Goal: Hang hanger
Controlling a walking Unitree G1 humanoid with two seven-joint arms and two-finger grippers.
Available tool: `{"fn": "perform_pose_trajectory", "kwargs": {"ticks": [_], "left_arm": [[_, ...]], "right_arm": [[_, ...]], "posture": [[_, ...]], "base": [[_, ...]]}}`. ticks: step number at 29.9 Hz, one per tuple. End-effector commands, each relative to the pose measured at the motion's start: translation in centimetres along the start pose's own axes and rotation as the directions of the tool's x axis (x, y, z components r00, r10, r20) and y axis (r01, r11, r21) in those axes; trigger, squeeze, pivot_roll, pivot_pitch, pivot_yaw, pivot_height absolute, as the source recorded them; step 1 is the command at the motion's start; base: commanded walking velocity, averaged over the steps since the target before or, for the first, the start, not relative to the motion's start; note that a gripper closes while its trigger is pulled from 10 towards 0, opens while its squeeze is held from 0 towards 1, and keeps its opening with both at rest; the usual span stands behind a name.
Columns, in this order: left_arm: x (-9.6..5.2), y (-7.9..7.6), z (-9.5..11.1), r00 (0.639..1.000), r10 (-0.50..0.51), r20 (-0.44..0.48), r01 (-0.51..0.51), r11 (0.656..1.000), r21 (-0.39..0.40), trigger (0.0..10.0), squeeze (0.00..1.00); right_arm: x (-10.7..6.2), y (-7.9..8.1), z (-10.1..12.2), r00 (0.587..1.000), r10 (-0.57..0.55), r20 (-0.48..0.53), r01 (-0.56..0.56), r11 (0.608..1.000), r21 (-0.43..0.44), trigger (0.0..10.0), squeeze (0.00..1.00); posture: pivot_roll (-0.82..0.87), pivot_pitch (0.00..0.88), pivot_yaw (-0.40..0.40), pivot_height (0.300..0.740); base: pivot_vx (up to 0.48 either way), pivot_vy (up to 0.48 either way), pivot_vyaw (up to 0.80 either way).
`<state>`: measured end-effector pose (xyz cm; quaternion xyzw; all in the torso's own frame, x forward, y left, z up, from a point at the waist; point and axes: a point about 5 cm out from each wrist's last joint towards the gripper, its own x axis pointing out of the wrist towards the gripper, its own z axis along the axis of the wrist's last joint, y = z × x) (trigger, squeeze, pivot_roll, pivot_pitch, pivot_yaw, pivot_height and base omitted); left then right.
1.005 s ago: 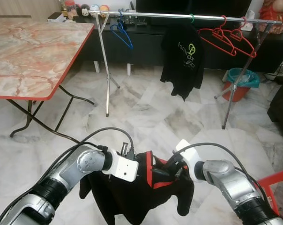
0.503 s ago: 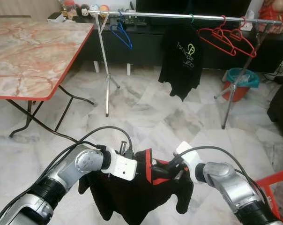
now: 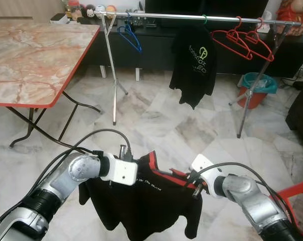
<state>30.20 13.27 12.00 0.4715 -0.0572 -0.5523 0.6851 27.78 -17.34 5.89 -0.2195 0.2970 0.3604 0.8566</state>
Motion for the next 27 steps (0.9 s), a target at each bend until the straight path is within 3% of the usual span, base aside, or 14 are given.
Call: {"fn": "perform_pose_trajectory", "kwargs": {"ticks": [1,4,6,7,10,15,19,22,27], "left_arm": [[-3.1,2.5,-1.4,0.985,0.161,-0.063,-0.164,0.985,-0.045,10.0,0.00],[-3.8,3.1,-2.1,0.972,0.216,-0.092,-0.224,0.971,-0.081,10.0,0.00],[-4.2,3.6,-2.2,0.958,0.275,-0.079,-0.284,0.949,-0.141,10.0,0.00],[-4.7,4.3,-2.3,0.939,0.335,-0.072,-0.343,0.918,-0.199,10.0,0.00],[-5.3,4.7,-2.3,0.928,0.369,-0.047,-0.368,0.891,-0.268,10.0,0.00],[-5.2,3.6,-1.0,0.970,0.232,0.070,-0.193,0.913,-0.360,10.0,0.00],[-4.6,1.0,0.8,0.987,-0.040,0.157,0.086,0.950,-0.300,10.0,0.00],[-4.9,1.0,1.5,0.979,-0.083,0.188,0.136,0.948,-0.288,10.0,0.00],[-6.4,2.6,1.9,0.975,-0.054,0.217,0.123,0.940,-0.317,10.0,0.00]], "right_arm": [[-0.9,-0.3,-3.6,0.987,-0.027,-0.158,0.031,0.999,0.028,0.0,0.00],[-1.3,-0.6,-3.5,0.987,-0.045,-0.153,0.050,0.998,0.027,0.0,0.00],[-1.5,-0.6,-3.6,0.985,-0.049,-0.163,0.051,0.999,0.009,0.0,0.00],[-1.8,-0.5,-3.9,0.983,-0.045,-0.180,0.045,0.999,-0.003,0.0,0.00],[-2.1,-0.5,-4.3,0.982,-0.046,-0.185,0.048,0.999,0.005,0.0,0.00],[-2.7,-1.1,-4.8,0.978,-0.056,-0.202,0.056,0.998,-0.007,0.0,0.00],[-3.2,-2.4,-4.9,0.971,-0.073,-0.226,0.066,0.997,-0.038,0.0,0.00],[-3.6,-2.8,-4.9,0.969,-0.064,-0.240,0.051,0.997,-0.062,0.0,0.00],[-4.7,-3.0,-5.3,0.962,-0.019,-0.271,-0.009,0.995,-0.102,0.0,0.00]], "posture": [[0.00,0.071,-0.036,0.740],[0.00,0.070,-0.036,0.740],[0.00,0.070,-0.036,0.740],[-0.01,0.070,-0.038,0.740],[-0.01,0.072,-0.043,0.740],[0.00,0.070,-0.045,0.740],[0.00,0.068,-0.045,0.740],[0.00,0.068,-0.045,0.740],[0.00,0.064,-0.043,0.740]], "base": [[0.000,0.000,0.00],[0.000,0.000,0.00],[0.000,0.000,0.00],[0.000,0.000,0.00],[0.000,0.000,0.00],[0.000,0.000,0.00],[0.000,0.000,0.00],[0.000,0.000,0.00],[0.000,0.000,0.00]]}}
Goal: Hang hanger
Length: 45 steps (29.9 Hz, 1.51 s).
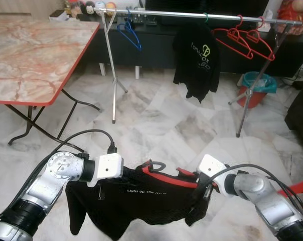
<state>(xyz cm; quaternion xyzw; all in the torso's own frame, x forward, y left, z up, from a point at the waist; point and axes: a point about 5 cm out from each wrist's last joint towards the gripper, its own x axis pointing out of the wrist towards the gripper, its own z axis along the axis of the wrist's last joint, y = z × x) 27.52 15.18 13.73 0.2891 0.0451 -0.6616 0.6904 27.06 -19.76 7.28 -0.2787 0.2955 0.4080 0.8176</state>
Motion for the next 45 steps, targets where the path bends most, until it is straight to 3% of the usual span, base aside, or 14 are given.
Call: {"fn": "perform_pose_trajectory", "kwargs": {"ticks": [1,7,10,18,19,20,21,24,25,26,27,35,38,45], "left_arm": [[-4.1,2.6,2.2,0.989,0.137,0.061,-0.140,0.989,0.051,10.0,0.00],[-4.8,1.7,0.0,0.981,0.072,-0.182,-0.047,0.990,0.135,10.0,0.00],[-4.3,1.8,-0.1,0.978,0.107,-0.177,-0.082,0.987,0.142,10.0,0.00],[-3.7,2.4,0.4,0.971,0.202,-0.125,-0.176,0.966,0.187,10.0,0.00],[-3.7,2.5,0.5,0.971,0.209,-0.115,-0.185,0.964,0.193,10.0,0.00],[-3.5,2.6,0.6,0.971,0.216,-0.105,-0.193,0.961,0.196,10.0,0.00],[-3.4,2.6,0.6,0.971,0.218,-0.101,-0.195,0.961,0.198,10.0,0.00],[-3.0,2.6,0.7,0.972,0.215,-0.095,-0.192,0.959,0.207,10.0,0.00],[-2.9,2.6,0.8,0.972,0.216,-0.090,-0.193,0.959,0.209,10.0,0.00],[-2.9,2.6,0.8,0.972,0.216,-0.090,-0.193,0.959,0.209,10.0,0.00],[-2.8,2.6,0.8,0.973,0.216,-0.088,-0.194,0.959,0.208,10.0,0.00],[-2.0,2.2,0.5,0.979,0.167,-0.116,-0.135,0.960,0.247,10.0,0.00],[-1.4,2.1,0.3,0.979,0.161,-0.123,-0.124,0.956,0.264,10.0,0.00],[-0.8,2.3,0.4,0.974,0.203,-0.097,-0.166,0.940,0.298,10.0,0.00]], "right_arm": [[-2.6,-1.1,-5.3,0.966,-0.045,-0.255,0.054,0.998,0.030,0.0,0.00],[-3.3,-2.5,-4.8,0.968,-0.106,-0.230,0.114,0.993,0.021,0.0,0.00],[-3.2,-3.1,-4.1,0.976,-0.127,-0.179,0.142,0.987,0.078,0.0,0.00],[-2.5,-2.0,-3.7,0.987,-0.089,-0.137,0.105,0.988,0.112,0.0,0.00],[-2.3,-1.9,-3.6,0.988,-0.087,-0.127,0.102,0.988,0.117,9.0,0.00],[-2.0,-1.6,-3.3,0.991,-0.077,-0.111,0.091,0.988,0.125,9.0,0.00],[-1.7,-1.4,-3.1,0.993,-0.069,-0.100,0.082,0.988,0.133,10.0,0.00],[-1.1,-1.0,-2.6,0.996,-0.051,-0.079,0.061,0.990,0.127,10.0,0.00],[-0.9,-1.0,-2.3,0.997,-0.049,-0.065,0.057,0.989,0.136,10.0,0.49],[-0.9,-1.0,-2.3,0.997,-0.049,-0.065,0.057,0.989,0.136,10.0,0.49],[-0.9,-1.0,-2.0,0.998,-0.041,-0.045,0.047,0.990,0.136,10.0,1.00],[-1.1,-2.2,-1.0,0.995,-0.097,-0.006,0.097,0.988,0.120,10.0,1.00],[-1.0,-3.0,0.8,0.986,-0.145,0.083,0.132,0.981,0.145,10.0,1.00],[-0.6,-2.0,0.8,0.993,-0.082,0.085,0.070,0.988,0.138,10.0,1.00]], "posture": [[0.00,0.064,-0.043,0.740],[-0.01,0.056,-0.038,0.740],[-0.01,0.051,-0.040,0.740],[-0.01,0.048,-0.042,0.740],[-0.01,0.049,-0.041,0.740],[-0.01,0.048,-0.040,0.740],[-0.01,0.048,-0.040,0.740],[0.00,0.052,-0.041,0.740],[0.00,0.054,-0.042,0.740],[0.00,0.054,-0.042,0.740],[0.00,0.057,-0.043,0.740],[-0.01,0.063,-0.042,0.740],[-0.01,0.066,-0.042,0.740],[-0.01,0.072,-0.042,0.740]], "base": [[0.000,0.000,0.00],[0.000,0.000,0.00],[0.000,0.000,0.00],[0.000,0.000,0.00],[0.000,0.000,0.00],[0.000,0.000,0.00],[0.000,0.000,0.00],[0.000,0.000,0.00],[0.000,0.000,0.00],[0.000,0.000,0.00],[0.000,0.000,0.00],[0.000,0.000,0.00],[0.000,0.000,0.00],[0.000,0.000,0.00]]}}
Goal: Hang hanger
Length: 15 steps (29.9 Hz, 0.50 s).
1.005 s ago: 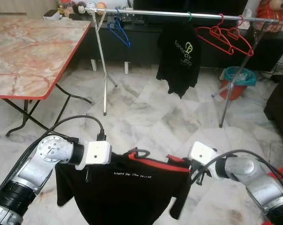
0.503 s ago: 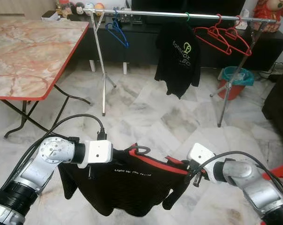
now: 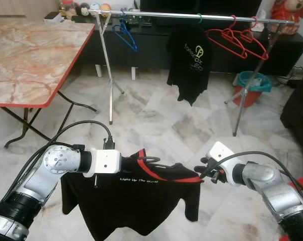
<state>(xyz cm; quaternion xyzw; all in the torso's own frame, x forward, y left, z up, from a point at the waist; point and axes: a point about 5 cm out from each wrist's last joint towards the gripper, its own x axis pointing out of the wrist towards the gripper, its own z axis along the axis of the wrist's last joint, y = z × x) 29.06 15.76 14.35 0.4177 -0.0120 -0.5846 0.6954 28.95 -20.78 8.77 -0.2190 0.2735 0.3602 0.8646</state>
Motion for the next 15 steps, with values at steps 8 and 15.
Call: {"fn": "perform_pose_trajectory", "kwargs": {"ticks": [8,15], "left_arm": [[0.5,1.7,0.8,0.992,0.119,0.035,-0.122,0.988,0.095,10.0,0.00],[0.8,2.1,0.8,0.985,0.168,0.047,-0.171,0.982,0.083,10.0,0.00]], "right_arm": [[-0.2,1.2,-1.2,0.997,0.062,-0.049,-0.064,0.997,-0.042,10.0,1.00],[-0.4,2.2,-1.5,0.990,0.128,-0.064,-0.132,0.990,-0.050,10.0,1.00]], "posture": [[-0.01,0.072,-0.039,0.740],[-0.01,0.073,-0.036,0.740]], "base": [[0.000,0.000,0.00],[0.000,0.000,0.00]]}}
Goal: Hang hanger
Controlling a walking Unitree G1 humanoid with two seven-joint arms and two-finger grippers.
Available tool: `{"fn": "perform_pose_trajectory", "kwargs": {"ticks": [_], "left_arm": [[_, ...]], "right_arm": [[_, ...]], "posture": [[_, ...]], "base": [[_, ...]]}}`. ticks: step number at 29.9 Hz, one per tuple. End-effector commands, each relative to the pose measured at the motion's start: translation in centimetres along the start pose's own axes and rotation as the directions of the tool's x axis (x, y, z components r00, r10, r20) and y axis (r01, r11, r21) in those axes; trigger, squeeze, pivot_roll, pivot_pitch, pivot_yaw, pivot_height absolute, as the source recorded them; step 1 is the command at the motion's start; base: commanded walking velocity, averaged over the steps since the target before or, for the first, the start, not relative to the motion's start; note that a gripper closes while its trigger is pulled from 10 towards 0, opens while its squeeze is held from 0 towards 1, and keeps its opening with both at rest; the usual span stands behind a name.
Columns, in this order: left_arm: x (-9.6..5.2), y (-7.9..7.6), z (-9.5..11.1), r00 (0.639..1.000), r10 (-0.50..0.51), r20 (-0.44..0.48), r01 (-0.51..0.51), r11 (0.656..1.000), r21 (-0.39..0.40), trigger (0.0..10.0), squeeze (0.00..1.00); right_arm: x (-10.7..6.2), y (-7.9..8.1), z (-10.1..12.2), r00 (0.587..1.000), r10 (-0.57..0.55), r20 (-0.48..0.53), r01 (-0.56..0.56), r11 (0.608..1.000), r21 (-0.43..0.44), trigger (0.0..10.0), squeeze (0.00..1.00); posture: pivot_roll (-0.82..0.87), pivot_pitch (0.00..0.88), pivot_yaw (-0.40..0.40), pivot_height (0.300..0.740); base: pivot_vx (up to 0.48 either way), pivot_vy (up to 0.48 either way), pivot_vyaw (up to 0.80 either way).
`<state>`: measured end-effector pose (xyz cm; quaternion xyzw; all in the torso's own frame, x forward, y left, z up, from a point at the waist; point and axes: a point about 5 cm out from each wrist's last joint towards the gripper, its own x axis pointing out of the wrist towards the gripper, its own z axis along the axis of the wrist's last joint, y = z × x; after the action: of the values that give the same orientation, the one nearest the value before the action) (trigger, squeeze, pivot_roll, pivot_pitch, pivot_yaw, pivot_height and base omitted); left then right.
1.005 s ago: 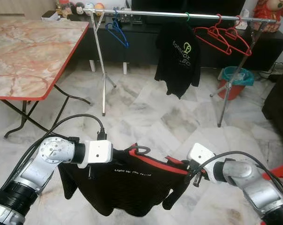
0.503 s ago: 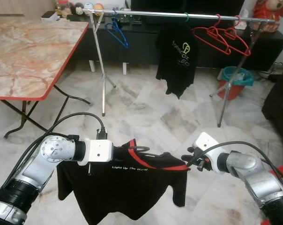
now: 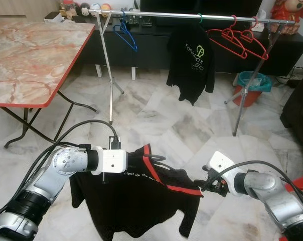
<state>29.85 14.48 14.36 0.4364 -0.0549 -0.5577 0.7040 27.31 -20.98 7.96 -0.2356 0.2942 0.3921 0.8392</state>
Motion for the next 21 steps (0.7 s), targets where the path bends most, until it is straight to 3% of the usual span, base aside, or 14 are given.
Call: {"fn": "perform_pose_trajectory", "kwargs": {"ticks": [1,3,7,8,9,13,18,21], "left_arm": [[-0.4,1.4,0.4,0.996,0.088,0.023,-0.088,0.996,0.016,10.0,0.00],[-0.3,1.3,0.7,0.995,0.082,0.053,-0.082,0.997,-0.001,10.0,0.00],[-0.5,1.1,0.8,0.997,0.052,0.062,-0.053,0.999,0.012,10.0,0.00],[-0.6,0.9,0.9,0.998,0.020,0.063,-0.022,1.000,0.022,10.0,0.00],[-0.5,0.5,0.9,0.998,-0.011,0.064,0.009,1.000,0.029,10.0,0.00],[-0.2,-0.7,1.0,0.992,-0.109,0.059,0.105,0.992,0.067,10.0,0.00],[0.1,-1.4,1.1,0.987,-0.147,0.062,0.142,0.987,0.081,10.0,0.00],[0.5,-2.1,1.2,0.983,-0.174,0.064,0.168,0.982,0.085,10.0,0.00]], "right_arm": [[0.2,1.0,-0.2,0.998,0.057,-0.012,-0.057,0.998,-0.013,10.0,1.00],[0.1,1.4,-0.5,0.997,0.074,-0.019,-0.074,0.997,-0.021,10.0,1.00],[-0.3,0.6,-0.7,0.999,0.034,-0.024,-0.035,0.999,-0.033,10.0,1.00],[-0.5,0.2,-0.6,1.000,0.014,-0.015,-0.014,0.999,-0.040,10.0,0.57],[-0.7,-0.2,-0.3,1.000,0.000,-0.001,0.000,0.999,-0.050,10.0,0.00],[-1.3,-1.3,1.0,0.998,-0.013,0.059,0.017,0.998,-0.063,10.0,0.00],[-1.6,-1.7,1.8,0.995,-0.002,0.098,0.009,0.997,-0.075,10.0,0.00],[-2.4,-2.0,3.2,0.981,0.050,0.186,-0.033,0.995,-0.093,10.0,0.00]], "posture": [[-0.01,0.073,-0.036,0.740],[-0.01,0.073,-0.036,0.740],[-0.01,0.074,-0.034,0.740],[-0.01,0.073,-0.032,0.740],[-0.01,0.073,-0.031,0.740],[-0.01,0.072,-0.032,0.740],[-0.01,0.071,-0.033,0.740],[-0.01,0.071,-0.032,0.740]], "base": [[0.000,0.000,0.00],[0.000,0.000,0.00],[0.000,0.000,0.00],[0.000,0.000,0.00],[0.000,0.000,0.00],[0.000,0.000,0.00],[0.000,0.000,0.00],[0.000,0.000,0.00]]}}
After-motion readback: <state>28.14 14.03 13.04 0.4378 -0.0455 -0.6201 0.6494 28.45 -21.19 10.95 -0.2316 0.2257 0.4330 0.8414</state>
